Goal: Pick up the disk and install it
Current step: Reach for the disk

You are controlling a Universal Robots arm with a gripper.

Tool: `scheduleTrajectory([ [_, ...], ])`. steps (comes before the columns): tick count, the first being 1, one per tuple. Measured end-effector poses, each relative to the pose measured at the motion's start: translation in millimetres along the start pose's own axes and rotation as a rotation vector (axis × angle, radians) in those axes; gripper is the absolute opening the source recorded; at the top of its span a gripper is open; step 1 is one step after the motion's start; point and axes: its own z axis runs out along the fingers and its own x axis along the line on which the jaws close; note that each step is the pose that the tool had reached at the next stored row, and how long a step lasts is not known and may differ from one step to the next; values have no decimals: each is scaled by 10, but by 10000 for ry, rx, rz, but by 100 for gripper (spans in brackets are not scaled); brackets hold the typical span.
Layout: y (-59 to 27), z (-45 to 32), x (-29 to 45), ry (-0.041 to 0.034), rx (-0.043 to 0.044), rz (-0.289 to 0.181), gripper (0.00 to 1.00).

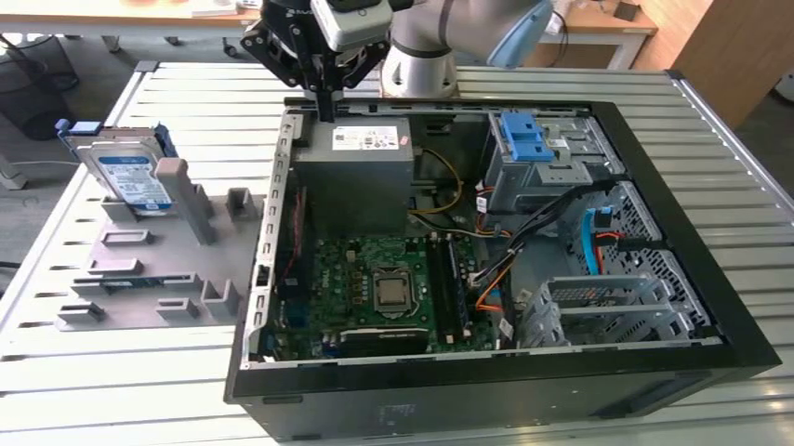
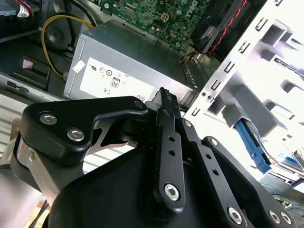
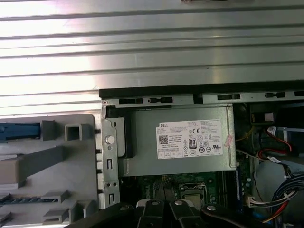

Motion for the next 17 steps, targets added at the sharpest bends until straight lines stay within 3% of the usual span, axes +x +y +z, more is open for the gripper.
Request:
scheduleTrajectory([
  [17, 37, 16, 181, 3, 0, 1, 11],
])
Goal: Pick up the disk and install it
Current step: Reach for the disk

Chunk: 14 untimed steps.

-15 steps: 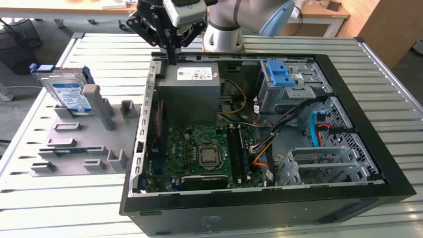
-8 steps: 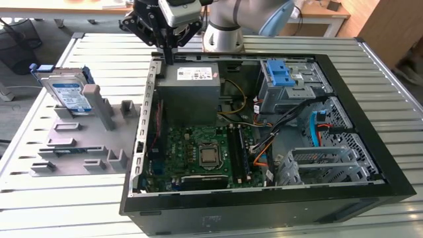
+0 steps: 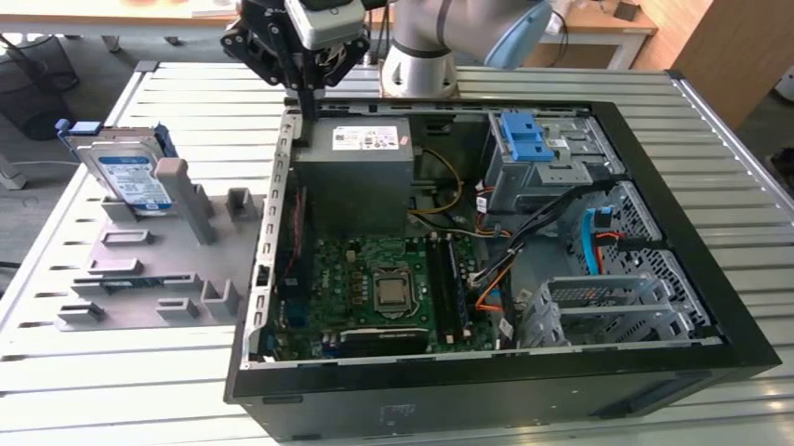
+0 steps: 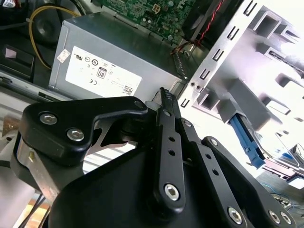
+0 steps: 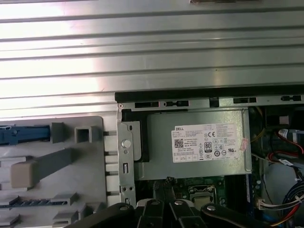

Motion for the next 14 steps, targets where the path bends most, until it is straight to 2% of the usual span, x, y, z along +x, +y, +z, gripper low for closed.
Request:
scheduleTrajectory([
  [11, 35, 8, 174, 4, 0, 0, 11],
  [14, 37, 9, 188, 4, 0, -1, 11],
])
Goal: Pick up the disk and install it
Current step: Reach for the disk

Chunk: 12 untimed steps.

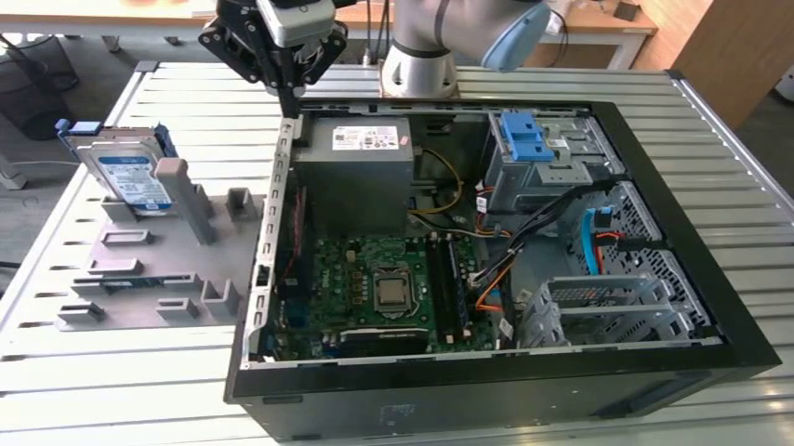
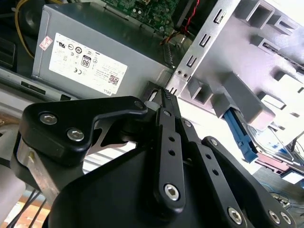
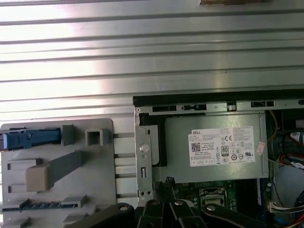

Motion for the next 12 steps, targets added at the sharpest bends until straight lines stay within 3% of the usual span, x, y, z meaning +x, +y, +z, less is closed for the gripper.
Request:
scheduleTrajectory([
  [6, -1, 0, 8, 0, 0, 2, 11],
  [12, -2, -1, 94, 0, 1, 1, 11],
])
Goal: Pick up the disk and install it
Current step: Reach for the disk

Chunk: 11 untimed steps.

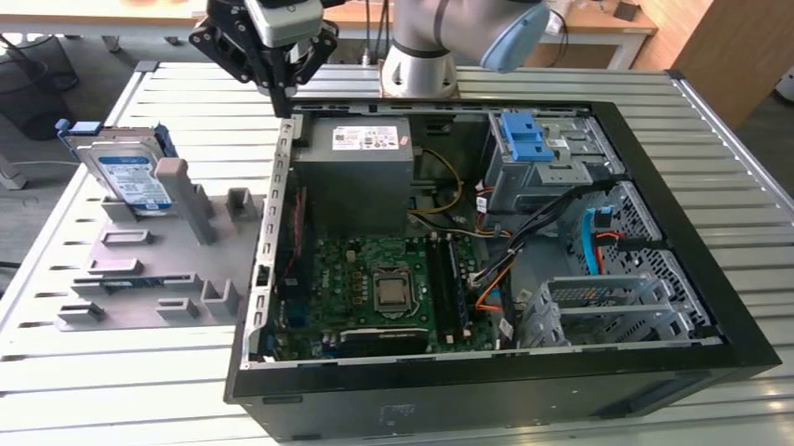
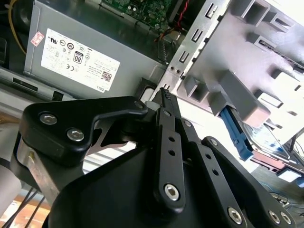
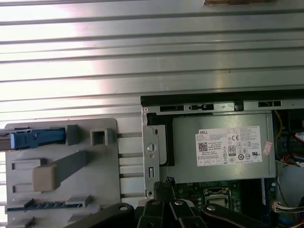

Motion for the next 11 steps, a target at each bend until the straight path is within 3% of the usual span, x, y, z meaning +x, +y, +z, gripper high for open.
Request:
scheduleTrajectory([
  [11, 23, 4, 178, 0, -1, 0, 11],
])
